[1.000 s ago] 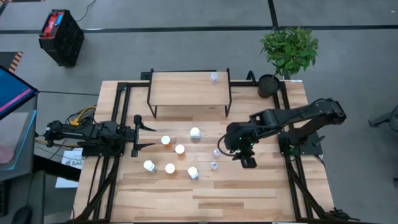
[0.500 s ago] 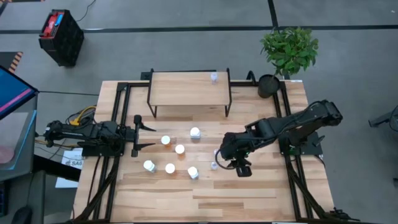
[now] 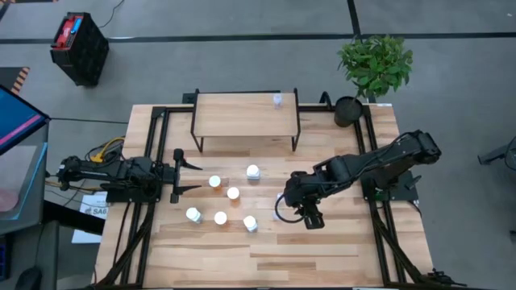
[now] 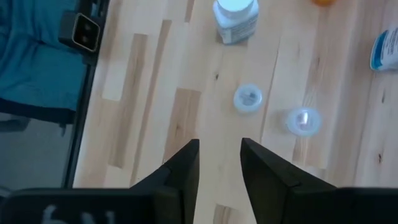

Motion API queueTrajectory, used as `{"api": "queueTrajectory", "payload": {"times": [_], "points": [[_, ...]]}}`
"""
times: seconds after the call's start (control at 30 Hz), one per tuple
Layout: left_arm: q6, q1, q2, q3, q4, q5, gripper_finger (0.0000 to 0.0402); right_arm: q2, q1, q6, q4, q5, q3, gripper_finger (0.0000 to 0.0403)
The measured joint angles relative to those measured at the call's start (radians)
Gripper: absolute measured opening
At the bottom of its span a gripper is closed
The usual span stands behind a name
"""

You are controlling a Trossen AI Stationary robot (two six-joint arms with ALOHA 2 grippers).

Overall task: Pick and place medicine bottles onto shelf by color
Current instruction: Put the top transparent pill bottle on the shelf aligned with the other transparent pill bottle

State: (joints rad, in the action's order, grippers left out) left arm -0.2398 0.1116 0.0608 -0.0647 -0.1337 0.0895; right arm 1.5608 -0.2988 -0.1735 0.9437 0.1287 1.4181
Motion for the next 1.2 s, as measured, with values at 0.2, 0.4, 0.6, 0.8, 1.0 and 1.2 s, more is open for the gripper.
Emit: {"api": "queueTrajectory", "payload": {"times": [0.2, 0.4, 0.6, 0.8, 1.0, 1.2], "points": [[0.000, 0.000, 0.000, 0.000, 0.000, 0.000, 0.0261, -0.001, 0.007, 0.051, -0.009, 0.000, 0.000, 0.0132], [0.000, 0.000, 0.000, 0.000, 0.000, 0.000, 0.0261, -0.001, 0.014, 0.050, -0.012, 0.000, 0.000, 0.0132], [0.000, 0.000, 0.000, 0.000, 0.000, 0.000, 0.0261, -0.001, 0.014, 0.050, -0.011, 0.000, 0.000, 0.0133], [0.000, 0.000, 0.000, 0.000, 0.000, 0.000, 0.0261, -0.001, 0.016, 0.050, -0.010, 0.000, 0.000, 0.0133], [0.000, 0.000, 0.000, 0.000, 0.000, 0.000, 0.0261, -0.001, 0.025, 0.050, -0.010, 0.000, 0.000, 0.0129], [0.000, 0.000, 0.000, 0.000, 0.000, 0.000, 0.0261, -0.001, 0.032, 0.050, -0.012, -0.006, 0.001, 0.0128]]}}
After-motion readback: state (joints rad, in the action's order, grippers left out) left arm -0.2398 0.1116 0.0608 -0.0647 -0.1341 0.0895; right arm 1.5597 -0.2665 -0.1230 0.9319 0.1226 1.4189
